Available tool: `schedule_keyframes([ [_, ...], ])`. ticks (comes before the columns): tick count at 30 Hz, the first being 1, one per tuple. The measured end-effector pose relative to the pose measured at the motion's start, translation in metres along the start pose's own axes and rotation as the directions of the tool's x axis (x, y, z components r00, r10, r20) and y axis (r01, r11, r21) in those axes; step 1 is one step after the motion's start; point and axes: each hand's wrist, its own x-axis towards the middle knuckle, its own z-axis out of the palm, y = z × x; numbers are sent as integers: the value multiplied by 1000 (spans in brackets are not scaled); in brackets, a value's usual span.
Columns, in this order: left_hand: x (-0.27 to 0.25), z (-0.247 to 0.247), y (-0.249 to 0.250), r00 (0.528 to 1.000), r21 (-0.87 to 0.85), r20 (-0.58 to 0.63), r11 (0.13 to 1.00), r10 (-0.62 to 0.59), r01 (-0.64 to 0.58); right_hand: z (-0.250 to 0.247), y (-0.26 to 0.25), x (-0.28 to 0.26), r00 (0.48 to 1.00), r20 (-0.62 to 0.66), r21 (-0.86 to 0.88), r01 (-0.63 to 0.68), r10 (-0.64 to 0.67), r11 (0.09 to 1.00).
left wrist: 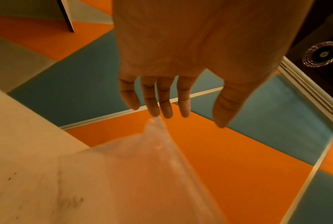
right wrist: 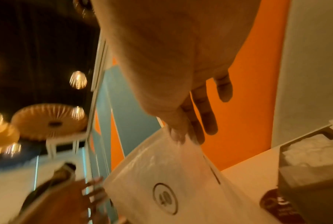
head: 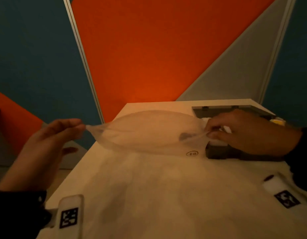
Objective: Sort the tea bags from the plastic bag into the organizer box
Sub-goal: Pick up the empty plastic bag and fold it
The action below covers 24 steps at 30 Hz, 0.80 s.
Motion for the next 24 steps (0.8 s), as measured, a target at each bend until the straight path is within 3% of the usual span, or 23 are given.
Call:
schedule_keyframes([
  [3, 4, -3, 2, 999, 38, 25, 998, 44, -45, -21, 9, -25, 990, -137, 277, 4, 35, 961],
  [6, 2, 13, -2, 991, 98, 135, 995, -7, -6, -28, 20, -51, 980, -160, 457, -33, 118, 889],
  [8, 3, 30, -7, 954, 132, 276, 988, -119, 85, -24, 29, -64, 972, -134, 504, -102, 195, 858],
  [10, 0, 48, -11, 888, 151, 414, 977, -200, 150, -15, 37, -78, 951, -109, 539, -188, 289, 821],
  [12, -6, 65, -13, 852, 148, 492, 982, -176, 117, -9, 43, -89, 920, -95, 575, -262, 381, 775],
  [16, -11, 88, -8, 913, 101, 406, 995, -45, 4, -6, 59, -108, 853, -119, 591, -350, 508, 727],
  [20, -13, 96, -5, 940, 117, 341, 992, 12, -55, -15, 72, -126, 840, -82, 556, -408, 537, 724],
  [24, -22, 105, -3, 946, 109, 316, 988, 68, -107, -21, 93, -124, 816, -207, 257, -486, 539, 835],
])
